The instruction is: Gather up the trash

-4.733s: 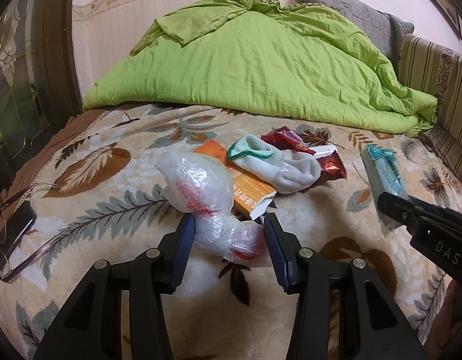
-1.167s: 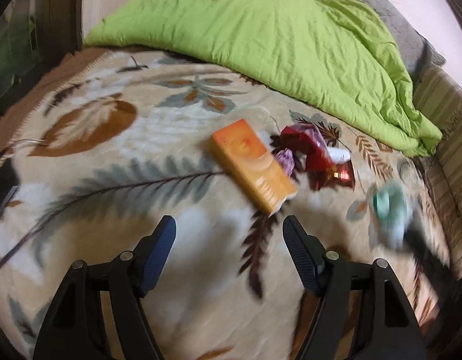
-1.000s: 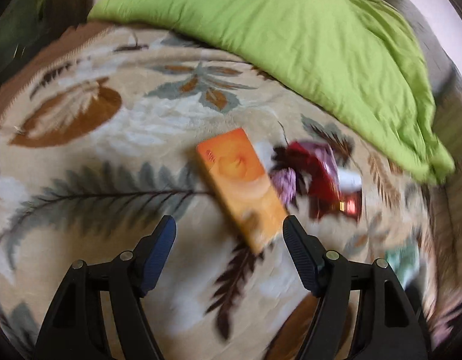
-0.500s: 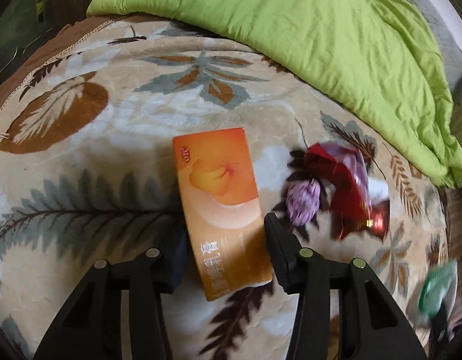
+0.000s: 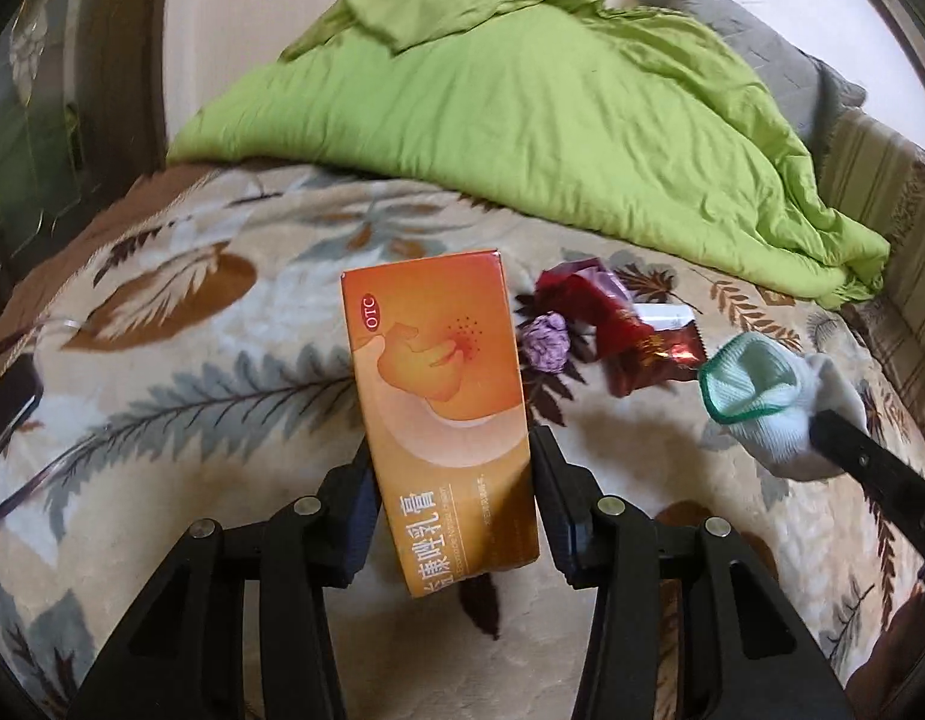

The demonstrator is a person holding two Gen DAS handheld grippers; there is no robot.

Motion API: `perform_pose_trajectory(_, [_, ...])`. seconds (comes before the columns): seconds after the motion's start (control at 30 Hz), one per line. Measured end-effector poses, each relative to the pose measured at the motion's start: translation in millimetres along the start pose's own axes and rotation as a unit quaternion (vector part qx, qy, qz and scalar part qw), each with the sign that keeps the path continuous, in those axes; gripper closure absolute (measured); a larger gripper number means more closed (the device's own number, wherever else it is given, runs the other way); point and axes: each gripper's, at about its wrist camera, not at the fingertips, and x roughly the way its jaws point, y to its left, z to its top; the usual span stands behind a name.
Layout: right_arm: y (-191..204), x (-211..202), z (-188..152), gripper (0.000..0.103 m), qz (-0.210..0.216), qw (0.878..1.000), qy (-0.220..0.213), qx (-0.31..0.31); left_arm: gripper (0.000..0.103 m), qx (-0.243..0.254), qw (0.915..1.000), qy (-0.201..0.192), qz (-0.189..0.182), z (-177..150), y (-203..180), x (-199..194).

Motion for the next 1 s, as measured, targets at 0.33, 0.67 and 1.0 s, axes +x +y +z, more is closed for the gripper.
perform_pose_trajectory(0.33, [0.8, 10.3, 2.4, 0.083, -0.002, 1.000, 0.009, 0.004, 0.057, 0.011, 0.9999, -0.004, -0.011, 1.1, -3.2, 2.6])
perform_pose_trajectory(0.67, [-1.3, 10.3, 1.0, 0.083, -0.015, 1.000, 0.007, 0.000, 0.057, 0.008, 0.9998, -0.008, -0.015, 1.5, 0.1, -1.1])
perform_pose_trajectory(1.0, [-4.5, 8.8, 0.8, 0.083, -0.029, 1.000, 0.005, -0.003, 0.057, 0.009, 0.9998, -0.011, -0.017, 2.1, -0.4, -3.5])
